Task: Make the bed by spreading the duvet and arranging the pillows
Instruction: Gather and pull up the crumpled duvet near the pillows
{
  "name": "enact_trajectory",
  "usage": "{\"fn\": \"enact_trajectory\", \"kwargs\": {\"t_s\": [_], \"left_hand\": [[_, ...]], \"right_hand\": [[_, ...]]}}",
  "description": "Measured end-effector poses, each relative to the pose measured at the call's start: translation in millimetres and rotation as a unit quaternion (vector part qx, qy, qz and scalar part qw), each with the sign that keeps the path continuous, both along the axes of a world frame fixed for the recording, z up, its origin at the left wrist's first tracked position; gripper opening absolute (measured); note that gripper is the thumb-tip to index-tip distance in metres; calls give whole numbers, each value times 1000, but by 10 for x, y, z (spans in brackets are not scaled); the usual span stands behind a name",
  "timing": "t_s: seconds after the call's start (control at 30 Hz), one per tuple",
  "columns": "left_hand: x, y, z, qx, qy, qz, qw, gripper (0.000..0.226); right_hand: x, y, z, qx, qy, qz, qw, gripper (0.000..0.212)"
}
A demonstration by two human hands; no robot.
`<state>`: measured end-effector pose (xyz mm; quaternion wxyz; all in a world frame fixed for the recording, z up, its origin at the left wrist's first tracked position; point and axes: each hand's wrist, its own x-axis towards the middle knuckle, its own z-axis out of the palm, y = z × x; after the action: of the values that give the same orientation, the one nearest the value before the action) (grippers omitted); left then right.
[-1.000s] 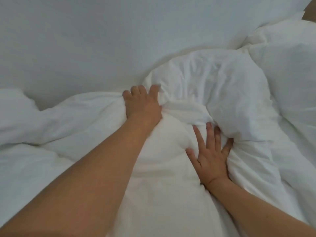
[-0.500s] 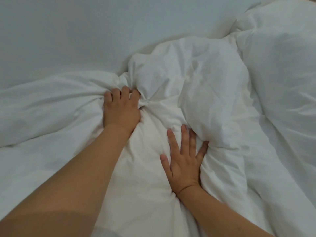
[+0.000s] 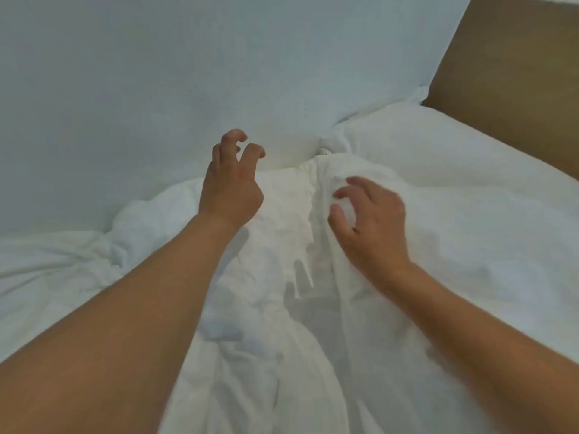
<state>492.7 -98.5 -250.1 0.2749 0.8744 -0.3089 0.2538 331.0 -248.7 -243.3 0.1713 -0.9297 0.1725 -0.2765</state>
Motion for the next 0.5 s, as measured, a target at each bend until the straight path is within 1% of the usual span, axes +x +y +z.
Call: {"fn": "enact_trajectory", "kwargs": {"t_s": [0.03,0.07,0.1,0.13,0.17,0.2,0.23,0.3,0.33,0.4,0.43,0.5], "left_hand": [[17,-395,4,-35,60,16,997,57],[37,-718,-130,-53,137,36,988,57],[10,-974,-402,-30,219,58,974,56],[-60,-1149,-789,52,277,75,957,58],[-139,-1224,-1269,138,265,85,951,63],[-200,-1217,-1664,221,211,93,948,67],[-201,-1206,-1905,256,157,114,947,69],[-40,-1332,-2124,254,100,135,953,67],[67,-1374,-2113,238,79,148,957,65],[239,-1479,-2047,223,56,144,962,60],[251,-1514,-2026,213,41,140,966,56],[169,-1491,-2004,249,13,144,958,47]], "right_hand": [[86,-517,86,-96,75,-43,992,62],[118,-992,-56,-153,170,-95,969,78],[78,-1348,-350,-178,263,-123,940,90],[-46,-1553,-734,-180,327,-119,920,94],[-210,-1681,-1167,-184,370,-101,905,92],[-355,-1768,-1589,-187,341,-79,918,86],[-444,-1814,-1916,-191,290,-70,935,81],[-413,-1872,-2202,-195,223,-68,953,78],[-354,-1873,-2240,-208,188,-56,958,74],[-303,-1907,-2161,-191,123,-49,973,64],[-313,-1897,-2125,-181,107,-54,976,58],[-320,-1820,-2109,-169,117,-54,977,48]]}}
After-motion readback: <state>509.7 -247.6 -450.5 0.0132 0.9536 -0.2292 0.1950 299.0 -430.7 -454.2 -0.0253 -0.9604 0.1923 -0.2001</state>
